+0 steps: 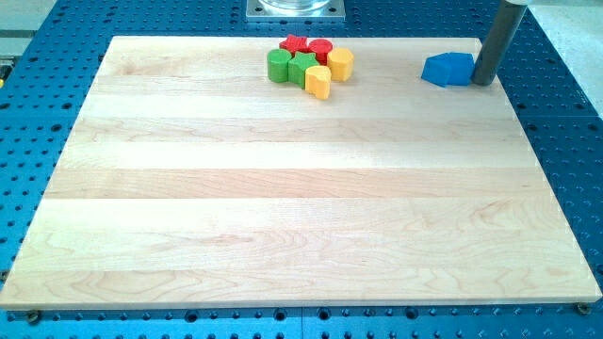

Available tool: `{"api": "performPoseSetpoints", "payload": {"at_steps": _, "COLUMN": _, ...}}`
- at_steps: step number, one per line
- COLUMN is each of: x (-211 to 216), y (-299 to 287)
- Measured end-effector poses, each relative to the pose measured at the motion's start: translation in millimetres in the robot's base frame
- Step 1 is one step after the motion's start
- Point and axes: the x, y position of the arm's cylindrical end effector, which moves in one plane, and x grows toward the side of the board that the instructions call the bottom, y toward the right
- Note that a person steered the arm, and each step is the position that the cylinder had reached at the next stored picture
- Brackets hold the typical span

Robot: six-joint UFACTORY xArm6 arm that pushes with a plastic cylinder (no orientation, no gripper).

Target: Push the blue blocks into the group of blocks

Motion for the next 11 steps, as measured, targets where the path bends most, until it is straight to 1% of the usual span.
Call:
{"api": "performPoseSetpoints", "payload": {"at_steps": 1, "x": -3, "y": 0}}
{"api": "performPoseSetpoints", "payload": {"at_steps": 2, "x": -13, "y": 19}}
{"api": "performPoseSetpoints", "payload": {"at_steps": 3, "x": -13, "y": 19}}
{"api": "performPoseSetpoints", "payload": {"at_steps": 4, "x": -13, "y": -9}}
{"api": "performPoseSetpoints", "payload": {"at_steps": 5, "x": -15, "y": -68}}
{"api": "performPoseSetpoints", "payload": {"at_steps": 6, "x": -15, "y": -105}}
{"api": "performPoseSetpoints", "payload": {"at_steps": 7, "x": -15, "y": -108}}
{"api": "performPoseSetpoints", "payload": {"at_steps": 8, "x": -15, "y": -125}}
{"api": "performPoseSetpoints", "payload": {"at_steps": 9, "x": -15, "y": -169}}
{"api": "performPoseSetpoints", "payload": {"at_steps": 11, "x": -15, "y": -179}}
